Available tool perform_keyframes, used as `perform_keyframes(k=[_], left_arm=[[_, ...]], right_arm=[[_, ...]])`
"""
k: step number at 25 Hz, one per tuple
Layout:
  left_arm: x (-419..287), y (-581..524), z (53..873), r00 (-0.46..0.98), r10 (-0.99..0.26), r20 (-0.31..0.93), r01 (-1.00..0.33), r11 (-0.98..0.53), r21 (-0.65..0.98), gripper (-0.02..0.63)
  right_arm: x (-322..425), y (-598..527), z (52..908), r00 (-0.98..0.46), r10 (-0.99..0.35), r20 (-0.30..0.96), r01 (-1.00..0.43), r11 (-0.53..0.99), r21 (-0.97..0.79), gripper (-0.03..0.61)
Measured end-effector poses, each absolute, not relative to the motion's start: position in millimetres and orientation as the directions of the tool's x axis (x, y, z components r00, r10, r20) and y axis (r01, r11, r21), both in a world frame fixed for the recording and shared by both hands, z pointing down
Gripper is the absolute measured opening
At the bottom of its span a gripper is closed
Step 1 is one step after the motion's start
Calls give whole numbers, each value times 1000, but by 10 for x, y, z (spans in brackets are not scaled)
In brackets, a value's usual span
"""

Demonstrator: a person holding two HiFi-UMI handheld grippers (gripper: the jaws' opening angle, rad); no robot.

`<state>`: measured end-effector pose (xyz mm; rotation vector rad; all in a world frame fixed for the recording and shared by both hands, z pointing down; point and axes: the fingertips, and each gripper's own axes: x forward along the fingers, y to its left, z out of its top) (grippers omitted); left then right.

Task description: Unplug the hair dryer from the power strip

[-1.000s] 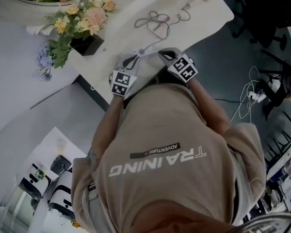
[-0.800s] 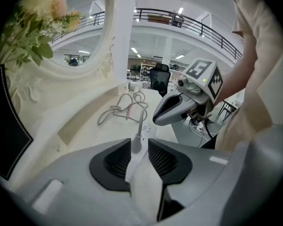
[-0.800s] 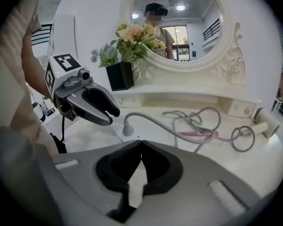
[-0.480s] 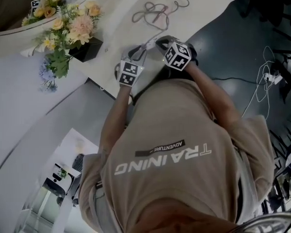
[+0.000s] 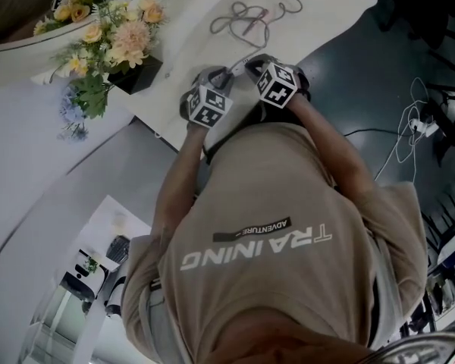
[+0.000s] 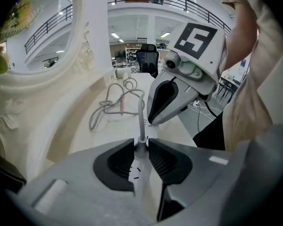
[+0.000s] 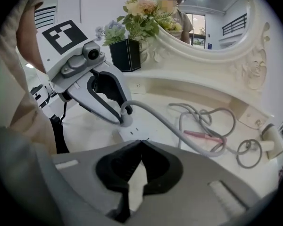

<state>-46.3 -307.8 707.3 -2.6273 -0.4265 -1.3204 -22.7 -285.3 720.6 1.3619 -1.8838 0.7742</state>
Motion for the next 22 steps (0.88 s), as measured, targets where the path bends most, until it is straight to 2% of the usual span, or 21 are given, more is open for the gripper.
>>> perform_keyframes(k=[5, 10, 15, 22], left_arm=[[-452, -3047, 7038, 548, 138, 825, 381, -919, -99, 81], [-456, -3046, 7041, 526, 143, 839, 399, -912, -95, 69], [-437, -3061, 6947, 546, 168, 821, 344, -938, -37, 60], [-358, -3069, 6686, 589, 133, 797, 312, -947, -73, 60]], right_arm=[[-243, -2868, 7206, -260, -502, 825, -944, 311, -108, 5], [-241, -2870, 7197, -269, -515, 814, -942, 318, -111, 5], [-249, -2856, 7204, -276, -511, 814, -935, 338, -105, 5], [-246, -2844, 7186, -293, -515, 806, -923, 372, -98, 5]])
